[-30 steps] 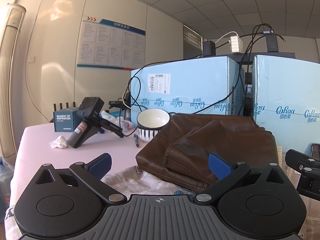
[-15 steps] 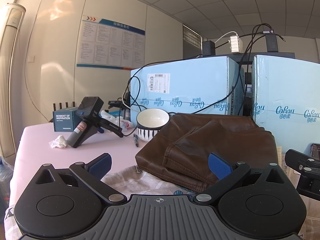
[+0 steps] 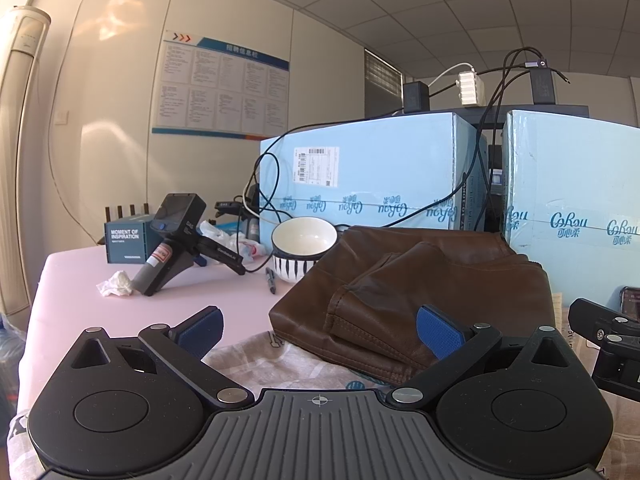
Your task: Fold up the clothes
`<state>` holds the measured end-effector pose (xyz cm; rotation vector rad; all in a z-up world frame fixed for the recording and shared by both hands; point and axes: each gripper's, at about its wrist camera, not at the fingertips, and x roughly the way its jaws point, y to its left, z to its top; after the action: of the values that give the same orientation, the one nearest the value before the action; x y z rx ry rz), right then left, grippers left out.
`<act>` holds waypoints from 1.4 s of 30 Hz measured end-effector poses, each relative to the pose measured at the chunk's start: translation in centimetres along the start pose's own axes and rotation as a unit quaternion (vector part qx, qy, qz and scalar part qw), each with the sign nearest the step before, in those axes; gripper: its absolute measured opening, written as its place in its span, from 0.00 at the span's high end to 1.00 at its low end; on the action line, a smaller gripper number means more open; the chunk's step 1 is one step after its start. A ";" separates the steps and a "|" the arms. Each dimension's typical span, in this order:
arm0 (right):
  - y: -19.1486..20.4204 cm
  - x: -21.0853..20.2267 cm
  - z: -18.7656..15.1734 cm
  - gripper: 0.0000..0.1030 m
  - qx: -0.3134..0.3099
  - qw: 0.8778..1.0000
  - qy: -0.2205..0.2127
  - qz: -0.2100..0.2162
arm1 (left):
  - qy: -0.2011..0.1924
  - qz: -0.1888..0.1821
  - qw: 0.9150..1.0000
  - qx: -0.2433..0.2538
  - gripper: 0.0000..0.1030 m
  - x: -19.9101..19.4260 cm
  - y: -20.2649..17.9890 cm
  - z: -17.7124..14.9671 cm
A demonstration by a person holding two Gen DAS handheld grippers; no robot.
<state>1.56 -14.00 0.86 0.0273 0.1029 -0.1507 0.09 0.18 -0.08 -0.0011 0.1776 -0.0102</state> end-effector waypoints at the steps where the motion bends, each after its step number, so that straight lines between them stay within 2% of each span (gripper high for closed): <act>1: 0.0 0.0 0.0 0.00 0.000 1.000 0.000 0.000 | 0.000 0.000 1.000 0.000 0.00 0.0 0.0 0.0; 31: 0.0 0.1 0.1 0.00 0.001 1.000 -0.003 -0.001 | -0.002 -0.004 1.000 -0.004 0.00 0.0 0.1 0.0; 42: 0.3 -0.8 0.0 0.00 -0.001 1.000 -0.026 -0.004 | -0.015 -0.003 1.000 -0.003 0.00 -0.5 0.1 0.0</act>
<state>0.84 -13.61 0.97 0.0203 0.0507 -0.1600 -0.39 0.34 0.00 -0.0088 0.1483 -0.0161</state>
